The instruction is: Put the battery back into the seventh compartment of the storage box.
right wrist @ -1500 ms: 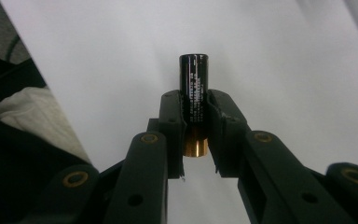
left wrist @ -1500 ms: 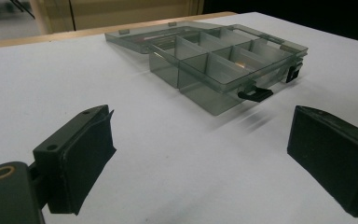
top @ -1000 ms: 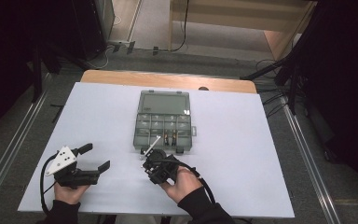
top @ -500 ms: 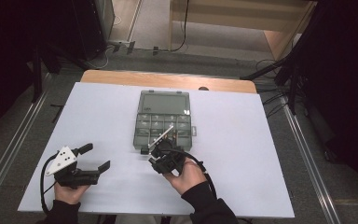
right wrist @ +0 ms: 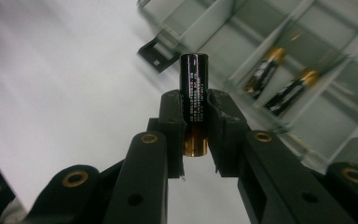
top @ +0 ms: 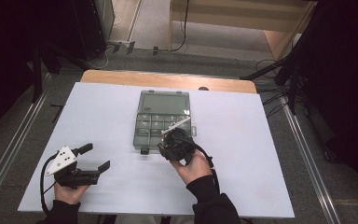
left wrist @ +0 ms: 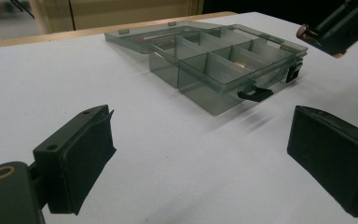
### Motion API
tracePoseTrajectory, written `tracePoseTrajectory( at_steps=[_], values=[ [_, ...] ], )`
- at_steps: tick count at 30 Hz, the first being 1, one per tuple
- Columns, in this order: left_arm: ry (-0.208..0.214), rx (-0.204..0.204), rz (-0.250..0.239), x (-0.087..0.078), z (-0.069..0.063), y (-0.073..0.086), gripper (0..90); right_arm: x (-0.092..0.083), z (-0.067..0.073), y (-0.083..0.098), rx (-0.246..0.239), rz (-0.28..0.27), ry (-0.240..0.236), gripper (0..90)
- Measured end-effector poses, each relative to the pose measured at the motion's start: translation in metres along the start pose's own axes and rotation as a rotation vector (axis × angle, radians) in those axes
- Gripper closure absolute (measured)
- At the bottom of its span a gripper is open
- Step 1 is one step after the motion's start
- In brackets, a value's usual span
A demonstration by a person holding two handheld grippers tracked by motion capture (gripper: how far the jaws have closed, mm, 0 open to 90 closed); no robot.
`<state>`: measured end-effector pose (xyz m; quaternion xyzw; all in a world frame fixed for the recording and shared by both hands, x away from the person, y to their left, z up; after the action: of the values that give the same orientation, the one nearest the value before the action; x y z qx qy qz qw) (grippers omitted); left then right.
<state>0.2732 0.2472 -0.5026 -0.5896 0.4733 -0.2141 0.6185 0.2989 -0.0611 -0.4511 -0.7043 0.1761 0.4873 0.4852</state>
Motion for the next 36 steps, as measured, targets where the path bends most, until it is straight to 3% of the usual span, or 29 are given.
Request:
tracePoseTrajectory(
  at_steps=[8,14,18,26,32,33,36],
  values=[
    [0.000,0.000,0.001,0.000,0.000,0.000,6.8,0.007,-0.019,-0.005,0.126,-0.044,0.027,78.1],
    [0.002,0.001,0.001,0.001,0.000,0.000,6.8,0.021,-0.032,-0.012,0.333,-0.054,0.026,78.1],
    [0.002,-0.001,0.001,0.000,0.001,0.000,6.8,0.029,-0.038,-0.015,0.430,-0.036,0.006,78.1],
    [0.000,-0.001,-0.001,0.000,0.000,0.000,6.8,0.037,-0.040,-0.016,0.483,0.000,0.034,78.1],
    [0.002,-0.001,0.000,0.000,0.000,0.000,6.8,0.043,-0.041,-0.015,0.491,0.023,0.029,77.2],
    [0.002,0.002,-0.001,0.000,0.000,0.000,6.8,0.043,-0.041,-0.015,0.487,0.024,0.031,76.0],
    [0.001,-0.001,0.000,0.001,0.001,0.000,6.8,0.041,-0.039,-0.015,0.476,0.016,0.032,60.3]
  ],
)
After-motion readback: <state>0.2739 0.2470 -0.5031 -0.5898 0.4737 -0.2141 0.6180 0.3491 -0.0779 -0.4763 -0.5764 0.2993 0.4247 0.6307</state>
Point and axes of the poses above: each handheld gripper's, and its own axes: x roughly forward along the jaws, y roughly out of its underside, z roughly to its left, the point moved 3 cm from there along x, roughly forward along the jaws, and after that the axes turned 14 degrees about y, right-handed, at the moved point
